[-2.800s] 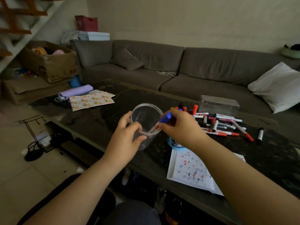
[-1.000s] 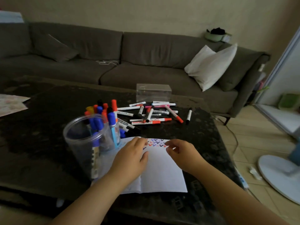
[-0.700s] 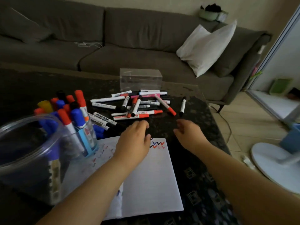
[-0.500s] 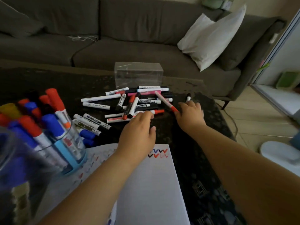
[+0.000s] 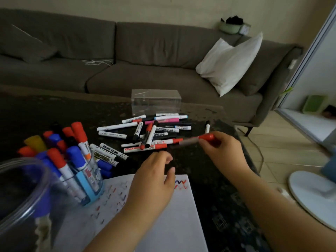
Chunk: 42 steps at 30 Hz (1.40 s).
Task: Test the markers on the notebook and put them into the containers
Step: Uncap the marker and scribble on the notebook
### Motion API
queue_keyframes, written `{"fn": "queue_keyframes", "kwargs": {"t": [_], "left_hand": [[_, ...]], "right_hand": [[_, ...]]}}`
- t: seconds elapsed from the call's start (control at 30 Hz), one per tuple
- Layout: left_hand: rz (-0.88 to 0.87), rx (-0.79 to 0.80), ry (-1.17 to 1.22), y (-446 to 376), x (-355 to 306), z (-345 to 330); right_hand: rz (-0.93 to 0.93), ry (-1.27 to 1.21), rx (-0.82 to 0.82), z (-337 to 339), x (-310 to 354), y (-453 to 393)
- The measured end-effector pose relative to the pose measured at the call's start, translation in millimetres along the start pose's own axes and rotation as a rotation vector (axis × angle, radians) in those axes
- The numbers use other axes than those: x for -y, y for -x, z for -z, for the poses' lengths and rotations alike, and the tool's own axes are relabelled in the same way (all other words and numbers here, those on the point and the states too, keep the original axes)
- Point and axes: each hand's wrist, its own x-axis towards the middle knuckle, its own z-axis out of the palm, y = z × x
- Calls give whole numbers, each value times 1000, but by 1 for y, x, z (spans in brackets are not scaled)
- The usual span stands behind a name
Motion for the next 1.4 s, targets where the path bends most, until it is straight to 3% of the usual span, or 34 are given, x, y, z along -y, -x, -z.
{"fn": "queue_keyframes", "kwargs": {"t": [0.13,0.27,0.53,0.63,0.83,0.97,1.07,1.17,1.33,1.4], "left_hand": [[82,-22,94,31,-23,24],[258,-16,270,58,-32,37],[533,125,510,76,-9,33],[618,170,695,69,0,26],[691,336,1375,65,5,27],[697,326,1628,69,6,30],[690,240,1570,71,6,33],[714,180,1448,73,5,33],[797,106,1317,75,9,23],[845,42,1293,76,9,15]], "right_hand": [[-59,-257,74,23,31,57],[-143,-522,294,20,52,110],[-368,-476,524,-13,56,145],[-473,-800,635,-17,56,141],[-743,-1361,917,-27,47,137],[-781,-1609,1110,-35,44,141],[-728,-1397,963,-36,49,146],[-543,-1057,796,-38,57,153],[-94,-166,549,-45,53,159],[73,64,442,-50,48,160]]}}
